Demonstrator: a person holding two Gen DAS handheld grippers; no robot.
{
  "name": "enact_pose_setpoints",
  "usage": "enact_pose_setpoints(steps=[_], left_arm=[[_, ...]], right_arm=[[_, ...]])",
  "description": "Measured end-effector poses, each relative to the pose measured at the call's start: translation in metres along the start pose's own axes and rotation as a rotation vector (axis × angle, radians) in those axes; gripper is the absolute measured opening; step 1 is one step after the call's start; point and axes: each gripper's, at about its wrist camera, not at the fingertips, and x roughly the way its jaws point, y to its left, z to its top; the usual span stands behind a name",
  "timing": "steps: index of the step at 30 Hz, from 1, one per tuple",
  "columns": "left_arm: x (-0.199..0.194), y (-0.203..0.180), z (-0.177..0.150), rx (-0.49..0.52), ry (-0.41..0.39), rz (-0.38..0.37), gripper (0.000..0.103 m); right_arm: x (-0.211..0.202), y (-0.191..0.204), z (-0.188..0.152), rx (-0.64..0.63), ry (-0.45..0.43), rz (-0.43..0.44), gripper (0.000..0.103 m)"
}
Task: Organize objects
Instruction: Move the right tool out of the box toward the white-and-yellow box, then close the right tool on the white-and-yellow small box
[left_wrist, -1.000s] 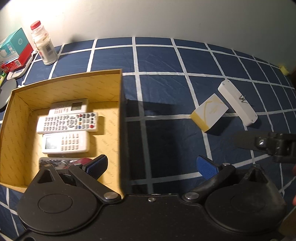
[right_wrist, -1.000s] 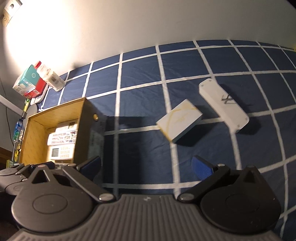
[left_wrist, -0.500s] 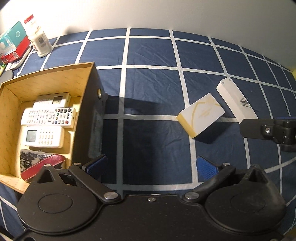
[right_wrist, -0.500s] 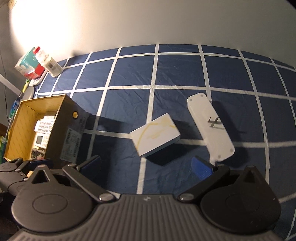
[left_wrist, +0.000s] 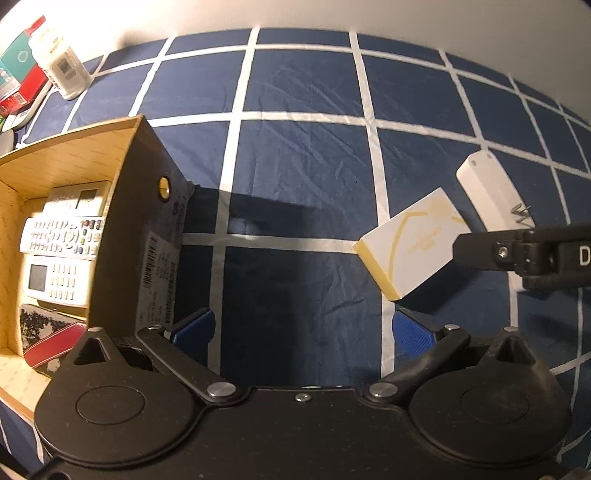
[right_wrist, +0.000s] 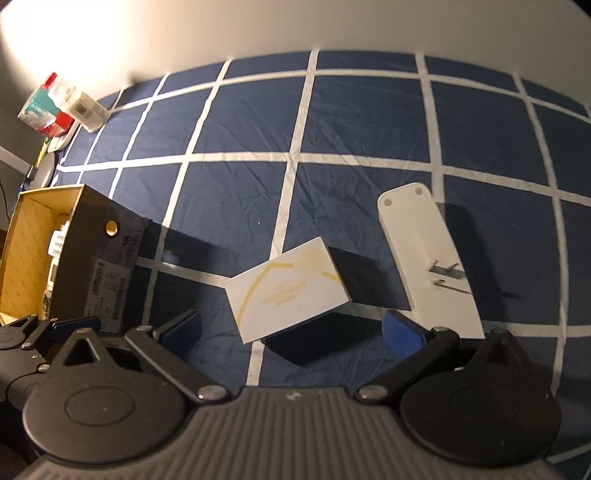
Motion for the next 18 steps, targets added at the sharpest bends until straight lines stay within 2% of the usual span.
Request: enact_pose_setpoints(steps=[13, 18], left_arm=[[0.041, 0.000, 0.014, -0.027, 0.060, -0.034, 0.103], [0.050, 0.001, 0.016, -0.026, 0.072, -0.040, 0.103]], right_arm=[[0.052, -0.011, 0.020, 0.000, 0.071, 0.020, 0.100], [0.064, -0.010, 0.021, -0.001, 0.096, 0.024, 0.090]])
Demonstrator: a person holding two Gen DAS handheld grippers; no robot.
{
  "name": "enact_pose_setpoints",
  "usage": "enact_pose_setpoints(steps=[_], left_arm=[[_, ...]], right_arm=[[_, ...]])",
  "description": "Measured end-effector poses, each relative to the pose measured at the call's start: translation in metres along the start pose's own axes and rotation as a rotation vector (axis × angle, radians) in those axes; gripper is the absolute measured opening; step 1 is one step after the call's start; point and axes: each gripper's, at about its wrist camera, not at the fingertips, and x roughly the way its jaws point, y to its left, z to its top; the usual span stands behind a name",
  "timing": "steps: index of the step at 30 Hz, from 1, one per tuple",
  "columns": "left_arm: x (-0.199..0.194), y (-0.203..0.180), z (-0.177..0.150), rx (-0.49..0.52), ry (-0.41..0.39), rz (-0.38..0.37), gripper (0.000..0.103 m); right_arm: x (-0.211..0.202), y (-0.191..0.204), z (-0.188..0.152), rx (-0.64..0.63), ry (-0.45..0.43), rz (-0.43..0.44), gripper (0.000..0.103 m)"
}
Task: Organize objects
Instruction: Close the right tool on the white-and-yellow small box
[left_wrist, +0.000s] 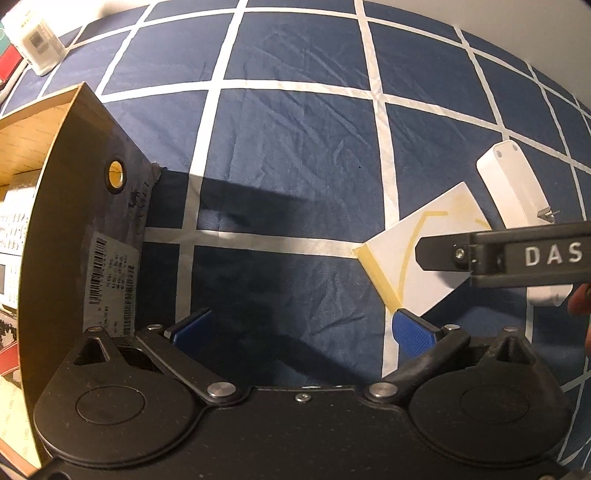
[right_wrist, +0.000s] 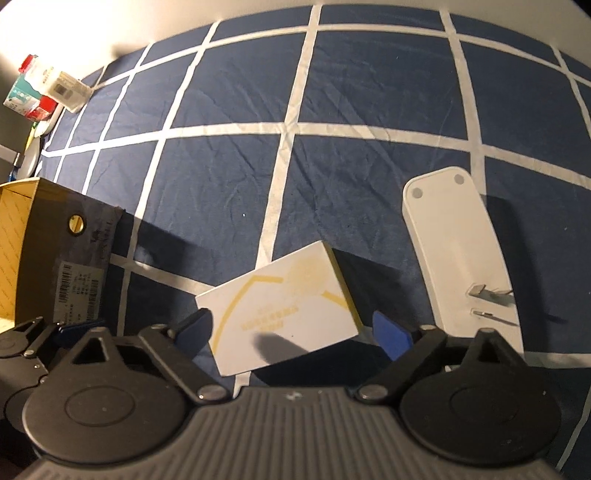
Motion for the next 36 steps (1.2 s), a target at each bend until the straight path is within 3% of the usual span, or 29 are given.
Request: enact_pose_setpoints(steps=[11, 16, 26, 36], left_arm=[[0.004, 0.008, -0.002, -0.008, 0.006, -0.029, 0.103], [0.005, 0.014, -0.004, -0.009, 0.014, -0.046, 0.103], [0.016, 0.017, 0.007, -0.002, 0.045, -0.118, 0.103], [0.026, 0.013, 0.022, -0.014, 0.061, -0.203, 0.102]], right_arm=[[0.004, 0.007, -0.008, 0.071, 0.022, 0.035, 0.090], [0.009, 0.016, -0.016, 0.141, 0.050, 0.108, 0.091], [0.005, 0.014, -0.007, 0.164, -0.020, 0.045, 0.091], [0.021, 0.012, 0.002, 0.139, 0.003, 0.045, 0.090]])
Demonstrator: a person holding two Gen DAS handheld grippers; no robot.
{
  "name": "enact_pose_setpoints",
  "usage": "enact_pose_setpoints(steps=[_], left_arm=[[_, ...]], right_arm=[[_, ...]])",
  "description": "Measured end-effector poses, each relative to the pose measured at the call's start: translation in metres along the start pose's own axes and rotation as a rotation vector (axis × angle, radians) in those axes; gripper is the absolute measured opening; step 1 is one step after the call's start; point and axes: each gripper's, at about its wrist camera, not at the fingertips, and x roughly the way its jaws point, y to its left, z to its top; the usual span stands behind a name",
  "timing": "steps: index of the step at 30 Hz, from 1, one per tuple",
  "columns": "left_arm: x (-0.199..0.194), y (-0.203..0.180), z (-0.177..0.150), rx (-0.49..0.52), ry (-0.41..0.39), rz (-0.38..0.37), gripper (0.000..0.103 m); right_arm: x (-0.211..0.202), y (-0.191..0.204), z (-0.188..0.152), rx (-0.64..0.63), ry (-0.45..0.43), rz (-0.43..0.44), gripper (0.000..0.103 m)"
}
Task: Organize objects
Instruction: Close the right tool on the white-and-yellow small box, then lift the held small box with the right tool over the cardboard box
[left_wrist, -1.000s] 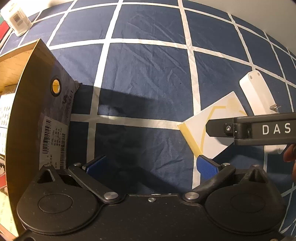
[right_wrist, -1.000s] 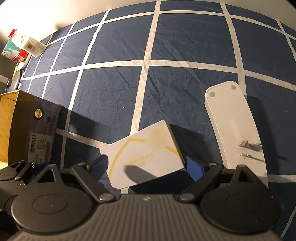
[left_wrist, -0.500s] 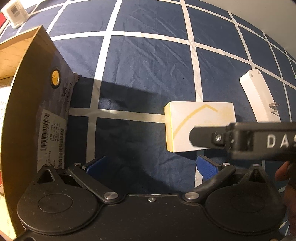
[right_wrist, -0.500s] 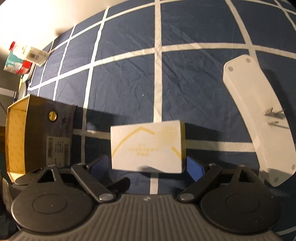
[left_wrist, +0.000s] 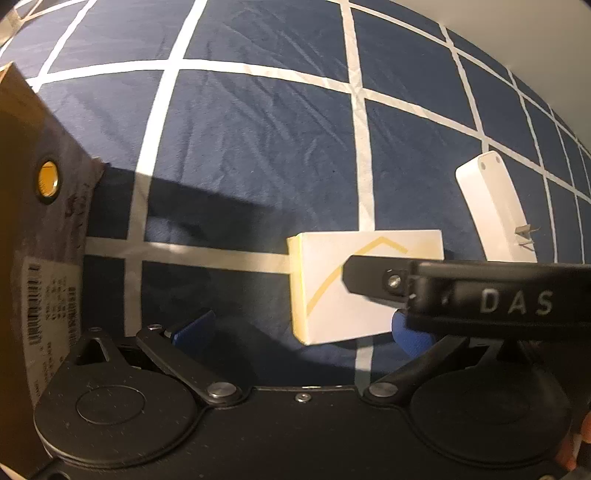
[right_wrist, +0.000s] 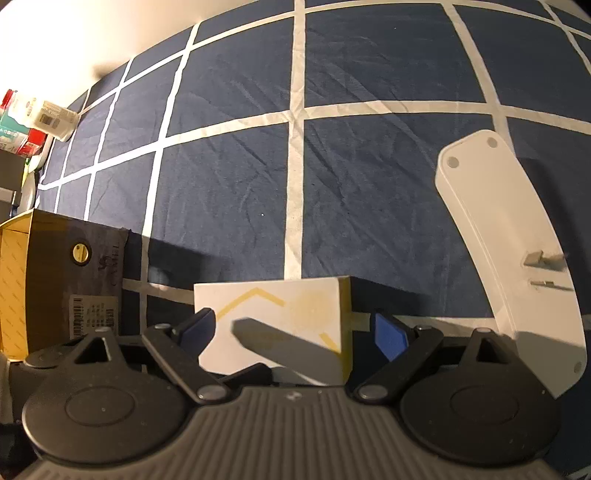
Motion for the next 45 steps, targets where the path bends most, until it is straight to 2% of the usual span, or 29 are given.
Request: enact_pose_setpoints(steps=[10, 17, 22, 36, 45], left_arm=[[0.005, -0.002, 0.007, 0.009, -0.001, -0.089, 0.087], [0.007, -0.002, 0.008, -0.006, 0.001, -0.139, 0.079], [0.008, -0.003, 0.008, -0.003, -0.003, -0.159, 0.075], [0.008, -0.005, 0.009, 0.010, -0.006, -0.162, 0.076], [0.001, -0.012, 0.006, 0.029, -0.005, -0.126, 0.073]], right_arm=[[0.006, 0.000, 0.002, -0.022, 0.035, -0.009, 0.090], [0.004, 0.000, 0.006, -0.026, 0.037, 0.018, 0.076], [0.005, 0.000, 0.007, -0.024, 0.041, 0.021, 0.076], [0.005, -0.002, 0.007, -0.020, 0.027, 0.030, 0.075], [-0.003, -0.001, 0.001, -0.011, 0.006, 0.033, 0.071]])
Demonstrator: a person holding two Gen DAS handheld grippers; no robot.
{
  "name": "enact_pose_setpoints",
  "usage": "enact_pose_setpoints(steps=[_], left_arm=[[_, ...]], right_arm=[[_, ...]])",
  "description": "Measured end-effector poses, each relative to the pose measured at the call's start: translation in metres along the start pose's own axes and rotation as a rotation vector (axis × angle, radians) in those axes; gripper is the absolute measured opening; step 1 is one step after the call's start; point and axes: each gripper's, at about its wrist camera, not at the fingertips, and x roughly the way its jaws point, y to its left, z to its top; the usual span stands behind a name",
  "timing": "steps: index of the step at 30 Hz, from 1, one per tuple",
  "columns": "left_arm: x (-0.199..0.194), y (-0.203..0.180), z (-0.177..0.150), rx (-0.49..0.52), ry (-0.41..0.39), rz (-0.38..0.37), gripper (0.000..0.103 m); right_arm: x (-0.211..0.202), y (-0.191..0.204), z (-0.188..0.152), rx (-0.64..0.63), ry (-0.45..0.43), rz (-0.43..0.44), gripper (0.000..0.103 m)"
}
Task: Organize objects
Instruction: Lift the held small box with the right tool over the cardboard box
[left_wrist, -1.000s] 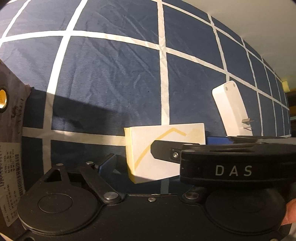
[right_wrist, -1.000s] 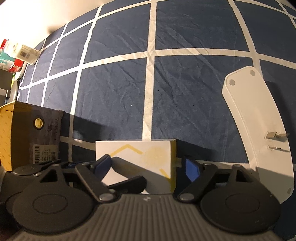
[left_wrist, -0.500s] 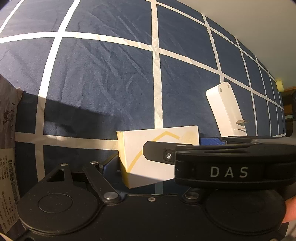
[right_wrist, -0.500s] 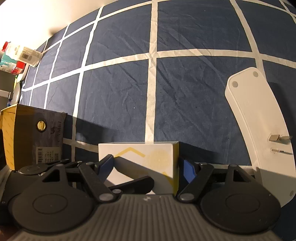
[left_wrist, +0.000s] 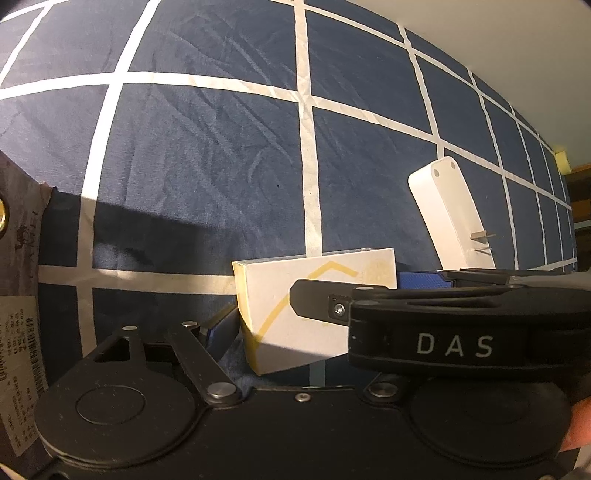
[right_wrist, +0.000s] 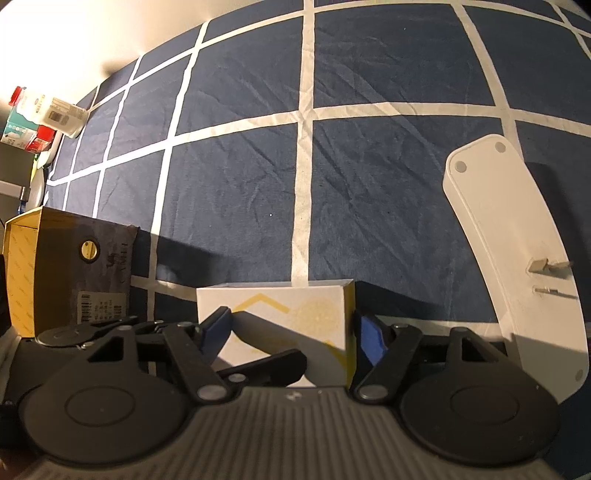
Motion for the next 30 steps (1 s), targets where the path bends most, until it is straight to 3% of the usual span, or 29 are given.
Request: enact_pose_setpoints(steps=[14, 30], left_arm=[[-0.041, -0.021, -0.022, 0.045, -0.054, 0.027, 0.072], [-0.111, -0.020, -0.080, 0.123, -0.130, 0.035, 0.072]], right_arm=[[-0.042, 0.017, -0.027, -0.006, -0.076, 0.018, 0.071], [-0.093, 0.072, -0.094, 0.006, -0.188, 0.020, 0.071]])
